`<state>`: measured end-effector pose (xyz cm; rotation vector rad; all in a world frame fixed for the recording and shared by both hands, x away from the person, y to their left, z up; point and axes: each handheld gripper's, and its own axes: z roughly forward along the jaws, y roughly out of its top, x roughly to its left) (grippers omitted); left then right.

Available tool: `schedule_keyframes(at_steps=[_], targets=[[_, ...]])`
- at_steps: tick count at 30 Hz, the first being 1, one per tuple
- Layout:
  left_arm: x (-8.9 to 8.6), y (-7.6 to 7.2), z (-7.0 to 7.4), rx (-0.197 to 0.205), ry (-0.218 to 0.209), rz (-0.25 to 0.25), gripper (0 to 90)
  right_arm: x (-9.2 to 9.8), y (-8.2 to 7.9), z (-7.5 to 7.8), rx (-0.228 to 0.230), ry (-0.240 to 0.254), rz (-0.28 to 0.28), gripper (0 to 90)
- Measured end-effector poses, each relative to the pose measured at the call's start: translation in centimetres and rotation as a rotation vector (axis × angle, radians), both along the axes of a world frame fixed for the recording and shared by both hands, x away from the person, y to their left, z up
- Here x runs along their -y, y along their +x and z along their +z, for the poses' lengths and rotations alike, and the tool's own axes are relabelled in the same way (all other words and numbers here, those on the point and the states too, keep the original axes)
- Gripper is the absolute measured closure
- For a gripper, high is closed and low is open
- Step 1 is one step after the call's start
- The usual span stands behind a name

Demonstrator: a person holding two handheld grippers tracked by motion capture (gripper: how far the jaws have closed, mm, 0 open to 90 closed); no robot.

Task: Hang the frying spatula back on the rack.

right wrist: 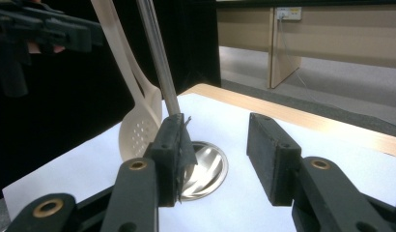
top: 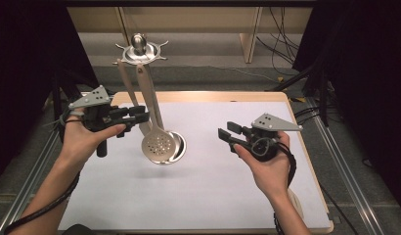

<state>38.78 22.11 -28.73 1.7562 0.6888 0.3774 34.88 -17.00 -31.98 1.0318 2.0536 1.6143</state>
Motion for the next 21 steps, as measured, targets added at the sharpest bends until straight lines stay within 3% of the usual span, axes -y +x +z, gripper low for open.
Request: schedule_keyframes(at_steps=[8, 10, 12, 14, 18, 19, 21], targets=[[-0.5, -1.0, 1.0, 0.045, -0.013, 0.089, 85.2, 0.2, 0.2, 0.0, 0.005, -0.008, -0.006, 58.6], [-0.6, -1.1, 1.3, 0.056, -0.025, 0.110, 86.7, 0.3, 0.3, 0.0, 0.018, -0.013, -0.008, 58.6], [-0.6, -1.2, 1.5, 0.074, -0.019, 0.121, 88.0, 0.3, 0.3, 0.2, -0.001, 0.007, -0.011, 58.6], [-0.6, -1.2, 1.8, 0.114, -0.014, 0.126, 88.9, 0.5, 0.5, 0.3, 0.021, -0.004, -0.014, 58.6], [-0.5, -1.5, 2.1, 0.137, -0.027, 0.137, 89.1, 0.8, 0.5, 0.4, 0.019, -0.003, -0.019, 58.6], [-0.5, -1.6, 2.2, 0.136, -0.027, 0.140, 89.1, 0.6, 0.4, 0.3, -0.007, 0.023, -0.015, 58.6], [-0.4, -1.6, 2.4, 0.141, -0.035, 0.138, 89.2, 0.7, 0.4, 0.2, 0.008, 0.015, -0.006, 58.6]])
